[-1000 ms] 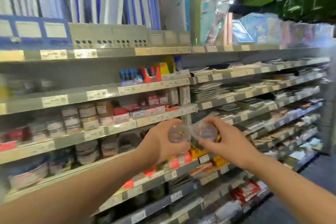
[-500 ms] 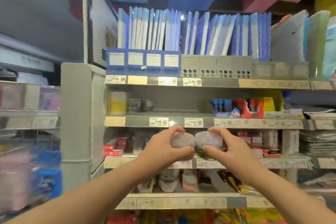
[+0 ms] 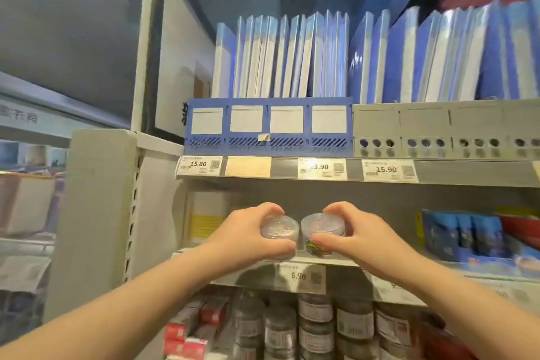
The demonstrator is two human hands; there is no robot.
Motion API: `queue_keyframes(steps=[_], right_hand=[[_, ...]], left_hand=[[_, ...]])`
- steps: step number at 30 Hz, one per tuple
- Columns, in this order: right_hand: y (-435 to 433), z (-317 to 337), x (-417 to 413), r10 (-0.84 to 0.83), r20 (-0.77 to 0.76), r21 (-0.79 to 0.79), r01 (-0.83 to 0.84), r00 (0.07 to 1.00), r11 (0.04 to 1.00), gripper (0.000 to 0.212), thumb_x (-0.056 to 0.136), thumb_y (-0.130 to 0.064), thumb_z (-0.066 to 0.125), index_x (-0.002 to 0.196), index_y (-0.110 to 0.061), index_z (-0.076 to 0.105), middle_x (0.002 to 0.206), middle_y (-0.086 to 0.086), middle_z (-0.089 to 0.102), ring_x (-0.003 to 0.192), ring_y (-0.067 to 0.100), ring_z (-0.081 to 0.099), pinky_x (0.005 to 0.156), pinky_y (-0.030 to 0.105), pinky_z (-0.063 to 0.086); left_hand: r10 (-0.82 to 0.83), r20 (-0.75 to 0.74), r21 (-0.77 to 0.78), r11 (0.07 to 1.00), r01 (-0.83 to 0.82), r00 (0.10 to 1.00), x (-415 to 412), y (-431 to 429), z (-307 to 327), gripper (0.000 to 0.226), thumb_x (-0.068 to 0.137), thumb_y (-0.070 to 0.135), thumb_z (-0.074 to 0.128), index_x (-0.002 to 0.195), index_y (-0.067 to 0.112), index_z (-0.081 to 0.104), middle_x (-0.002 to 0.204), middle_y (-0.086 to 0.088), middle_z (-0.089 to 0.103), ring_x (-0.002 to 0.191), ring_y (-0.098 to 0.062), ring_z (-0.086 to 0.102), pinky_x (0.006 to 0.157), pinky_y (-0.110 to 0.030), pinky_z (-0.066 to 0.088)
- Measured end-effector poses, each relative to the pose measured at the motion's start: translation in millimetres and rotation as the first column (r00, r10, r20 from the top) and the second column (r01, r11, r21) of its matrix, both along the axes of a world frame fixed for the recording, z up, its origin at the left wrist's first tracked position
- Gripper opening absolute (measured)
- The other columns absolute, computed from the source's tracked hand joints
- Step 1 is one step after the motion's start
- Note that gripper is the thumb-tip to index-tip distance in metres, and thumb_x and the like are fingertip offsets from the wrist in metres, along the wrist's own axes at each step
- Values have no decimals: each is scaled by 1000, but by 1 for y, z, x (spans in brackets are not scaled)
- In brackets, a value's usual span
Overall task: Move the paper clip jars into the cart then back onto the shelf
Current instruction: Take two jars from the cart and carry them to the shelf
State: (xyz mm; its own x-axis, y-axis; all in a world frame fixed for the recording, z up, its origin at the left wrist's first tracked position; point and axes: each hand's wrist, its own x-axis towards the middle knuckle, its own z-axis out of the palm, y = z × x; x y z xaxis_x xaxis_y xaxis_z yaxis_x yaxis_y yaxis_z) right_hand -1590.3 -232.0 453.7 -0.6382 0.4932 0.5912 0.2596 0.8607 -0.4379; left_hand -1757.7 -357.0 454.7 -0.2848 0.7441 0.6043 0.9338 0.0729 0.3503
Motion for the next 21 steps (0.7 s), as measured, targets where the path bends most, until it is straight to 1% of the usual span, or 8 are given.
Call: queue_keyframes(steps=[2, 6, 9, 11, 15, 16, 18, 21], right_hand=[[24, 8, -23, 2, 46, 2, -2, 999, 1000, 57, 73, -58, 66, 121, -33, 46, 105, -15, 60, 94, 2, 57, 82, 23, 48], [57, 12, -68, -52, 240, -44, 64, 969, 997, 61, 77, -61, 61, 121, -19, 57, 110, -4, 63, 97, 11, 58, 83, 25, 44], [70, 7, -100, 7, 394, -133, 49, 919, 990, 54, 82, -53, 61, 125, -20, 56, 127, -3, 56, 114, 17, 54, 97, 25, 41], [77, 7, -117, 36, 403, -107, 8, 914, 994, 55, 80, -51, 65, 126, -23, 53, 119, -8, 57, 105, 14, 54, 91, 23, 43], [83, 12, -130, 37, 447, -69, -7, 894, 998, 64, 78, -50, 68, 134, -29, 44, 124, -12, 52, 104, 8, 47, 91, 19, 35], [84, 12, -131, 57, 453, -71, -28, 890, 997, 61, 79, -43, 70, 133, -30, 44, 119, -16, 53, 101, 5, 49, 90, 15, 36], [84, 9, -134, 111, 443, -99, -75, 890, 992, 54, 79, -28, 73, 125, -34, 45, 96, -26, 52, 84, -6, 49, 71, 1, 33], [84, 4, -138, 115, 409, -91, -85, 905, 992, 54, 77, -23, 75, 117, -35, 40, 81, -24, 47, 73, -6, 46, 60, 4, 34]], left_hand=[[29, -18, 43, 999, -28, 999, -22, 16, 3, 59, 70, 50, 70, 123, 34, 49, 113, 15, 56, 100, -4, 51, 82, -17, 37], [100, 6, 127, 987, -100, 995, -63, 35, 4, 75, 61, 63, 61, 126, 29, 50, 123, 11, 57, 111, -8, 52, 91, -23, 41], [158, 42, 144, 976, -163, 986, -84, 44, 6, 56, 70, 51, 69, 118, 25, 58, 102, 12, 63, 101, -10, 57, 77, -18, 42], [171, 70, 147, 973, -179, 983, -93, 49, 9, 45, 71, 44, 69, 111, 25, 60, 84, 15, 60, 85, -8, 57, 62, -12, 40], [89, 105, 207, 972, -109, 990, -104, 55, 9, 65, 62, 54, 70, 122, 37, 49, 104, 17, 59, 94, -5, 55, 74, -16, 43], [76, 101, 224, 970, -97, 992, -105, 55, 8, 62, 64, 52, 71, 121, 39, 49, 102, 20, 57, 94, -3, 54, 73, -14, 42], [56, 85, 243, 967, -75, 995, -105, 55, 5, 57, 69, 47, 70, 121, 40, 48, 95, 25, 54, 90, 1, 51, 68, -8, 40], [46, 55, 263, 963, -59, 997, -105, 55, 2, 58, 69, 46, 68, 123, 39, 47, 97, 23, 54, 92, -1, 52, 69, -7, 39]])
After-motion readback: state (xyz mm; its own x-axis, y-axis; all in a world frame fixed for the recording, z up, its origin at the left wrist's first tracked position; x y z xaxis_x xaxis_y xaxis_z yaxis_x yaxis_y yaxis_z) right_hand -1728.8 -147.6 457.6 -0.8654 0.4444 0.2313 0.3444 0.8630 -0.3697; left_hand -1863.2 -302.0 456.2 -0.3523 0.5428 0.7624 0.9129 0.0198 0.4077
